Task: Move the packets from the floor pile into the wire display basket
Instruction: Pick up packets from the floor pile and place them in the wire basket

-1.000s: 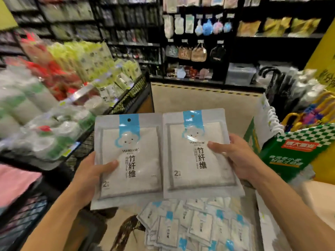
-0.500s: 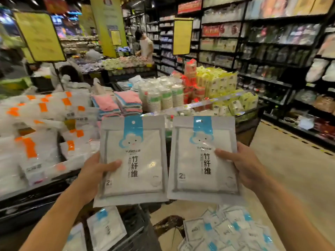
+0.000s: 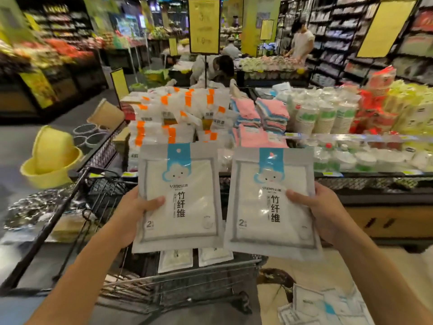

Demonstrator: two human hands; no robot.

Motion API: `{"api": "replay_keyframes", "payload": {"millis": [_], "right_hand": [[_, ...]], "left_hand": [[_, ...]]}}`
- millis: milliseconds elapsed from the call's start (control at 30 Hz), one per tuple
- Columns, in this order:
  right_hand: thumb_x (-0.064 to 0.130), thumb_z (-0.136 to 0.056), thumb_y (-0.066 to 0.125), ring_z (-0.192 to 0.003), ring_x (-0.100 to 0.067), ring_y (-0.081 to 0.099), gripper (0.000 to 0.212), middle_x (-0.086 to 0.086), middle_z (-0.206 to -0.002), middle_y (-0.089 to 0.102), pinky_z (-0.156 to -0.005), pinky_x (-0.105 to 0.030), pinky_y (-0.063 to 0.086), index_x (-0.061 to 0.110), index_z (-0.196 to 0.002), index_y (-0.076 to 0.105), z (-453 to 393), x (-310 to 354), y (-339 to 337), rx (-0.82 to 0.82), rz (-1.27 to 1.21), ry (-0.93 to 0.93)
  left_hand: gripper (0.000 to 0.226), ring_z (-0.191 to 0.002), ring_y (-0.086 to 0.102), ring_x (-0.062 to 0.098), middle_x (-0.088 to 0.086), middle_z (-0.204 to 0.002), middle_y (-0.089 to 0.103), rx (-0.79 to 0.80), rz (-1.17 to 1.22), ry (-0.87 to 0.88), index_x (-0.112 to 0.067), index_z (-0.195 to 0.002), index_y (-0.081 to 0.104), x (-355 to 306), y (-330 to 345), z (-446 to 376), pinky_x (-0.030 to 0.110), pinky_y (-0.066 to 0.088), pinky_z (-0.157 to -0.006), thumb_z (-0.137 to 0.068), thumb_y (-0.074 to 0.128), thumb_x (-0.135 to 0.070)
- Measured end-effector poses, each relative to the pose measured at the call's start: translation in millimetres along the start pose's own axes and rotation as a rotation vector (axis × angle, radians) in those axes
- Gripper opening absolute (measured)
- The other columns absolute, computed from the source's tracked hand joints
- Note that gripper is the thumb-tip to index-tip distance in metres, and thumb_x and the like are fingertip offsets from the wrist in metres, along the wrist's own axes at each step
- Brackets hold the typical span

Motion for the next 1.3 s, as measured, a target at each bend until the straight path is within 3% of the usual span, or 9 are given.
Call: {"api": "replay_keyframes", "payload": {"millis": [133, 267, 367, 433, 533, 667, 933, 1100, 1300], "right_hand": [[0.005, -0.078, 0.078, -0.092, -0.033, 0.077, 0.045, -0.016, -0.108, 0.078, -0.066, -0.04, 0.064, 0.005, -0.122, 0.065, -22.0, -19.1, 56.8, 0.03, 0.015, 0.024], [0.001, -0.085, 0.075, -0.091, -0.032, 0.077, 0.038, -0.015, -0.106, 0.078, -0.065, -0.039, 0.064, 0.003, -0.121, 0.065, -49.6, -46.8, 103.7, 0.01, 0.035, 0.067], [0.003, -0.082, 0.076, -0.095, -0.035, 0.077, 0.043, -0.017, -0.108, 0.078, -0.077, -0.049, 0.064, 0.003, -0.123, 0.064, -71.2, -73.1, 126.4, -0.023, 0.06, 0.118], [0.0, -0.085, 0.075, -0.095, -0.035, 0.077, 0.041, -0.016, -0.108, 0.078, -0.082, -0.052, 0.063, 0.004, -0.124, 0.064, -84.9, -91.2, 133.8, -0.052, 0.073, 0.167], [-0.002, -0.087, 0.074, -0.094, -0.035, 0.077, 0.036, -0.016, -0.108, 0.077, -0.078, -0.05, 0.064, 0.004, -0.121, 0.065, -109.0, -114.6, 138.9, -0.075, 0.109, 0.217], [0.0, -0.086, 0.076, -0.095, -0.034, 0.077, 0.035, -0.016, -0.108, 0.078, -0.087, -0.055, 0.06, 0.005, -0.119, 0.065, -146.8, -143.3, 140.9, -0.065, 0.154, 0.285], [-0.003, -0.087, 0.074, -0.088, -0.029, 0.078, 0.03, -0.011, -0.1, 0.079, -0.066, -0.042, 0.065, 0.009, -0.113, 0.066, -238.8, -206.6, 137.6, 0.01, 0.202, 0.42], [0.002, -0.085, 0.079, -0.093, -0.033, 0.077, 0.037, -0.012, -0.107, 0.078, -0.083, -0.056, 0.062, 0.009, -0.118, 0.067, -283.8, -272.6, 126.2, 0.008, 0.284, 0.512], [0.007, -0.085, 0.079, -0.099, -0.035, 0.076, 0.04, -0.012, -0.11, 0.078, -0.086, -0.061, 0.06, 0.013, -0.122, 0.065, -318.8, -363.3, 120.5, 0.012, 0.341, 0.624]], "left_hand": [[0.05, -0.098, 0.074, 0.036, 0.016, -0.106, 0.077, -0.053, 0.006, -0.05, -0.006, -0.117, 0.059, 11.3, -61.1, -20.9, 0.05, 0.06, -0.081, -0.069, 0.076, -0.006], [0.041, -0.093, 0.075, 0.035, 0.016, -0.104, 0.077, -0.113, 0.024, -0.122, -0.007, -0.113, 0.06, 28.1, -115.1, -50.6, 0.052, 0.059, -0.08, -0.075, 0.075, -0.003], [0.031, -0.098, 0.073, 0.036, 0.014, -0.105, 0.077, -0.152, 0.009, -0.168, -0.01, -0.112, 0.061, 44.5, -147.9, -73.5, 0.055, 0.058, -0.085, -0.085, 0.071, 0.001], [0.03, -0.097, 0.073, 0.033, 0.011, -0.105, 0.077, -0.166, -0.02, -0.2, -0.012, -0.114, 0.062, 56.2, -161.4, -86.6, 0.05, 0.059, -0.08, -0.087, 0.07, 0.001], [0.029, -0.097, 0.073, 0.029, 0.006, -0.102, 0.077, -0.174, -0.047, -0.232, -0.013, -0.113, 0.062, 72.7, -168.9, -107.4, 0.049, 0.058, -0.083, -0.088, 0.07, 0.001], [0.028, -0.098, 0.073, 0.026, 0.001, -0.097, 0.079, -0.187, -0.063, -0.287, -0.015, -0.11, 0.062, 96.8, -165.7, -137.6, 0.051, 0.058, -0.088, -0.088, 0.071, -0.001], [0.035, -0.103, 0.071, 0.023, 0.001, -0.109, 0.076, -0.218, -0.1, -0.382, -0.022, -0.112, 0.063, 149.8, -142.5, -204.4, 0.044, 0.057, -0.088, -0.088, 0.07, 0.002], [0.038, -0.107, 0.071, 0.025, 0.002, -0.112, 0.076, -0.252, -0.146, -0.454, -0.026, -0.113, 0.064, 217.1, -140.3, -245.1, 0.044, 0.058, -0.087, -0.09, 0.069, 0.002], [0.043, -0.109, 0.071, 0.026, 0.001, -0.116, 0.075, -0.216, -0.215, -0.591, -0.026, -0.125, 0.063, 323.0, -152.0, -292.1, 0.053, 0.058, -0.092, -0.089, 0.072, -0.004]]}}
Point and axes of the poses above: each hand's wrist, its own z-axis away from the middle knuckle, its own y-axis out of the palm, x = y × z, the point moved 4 cm from there along -z, towards the middle knuckle
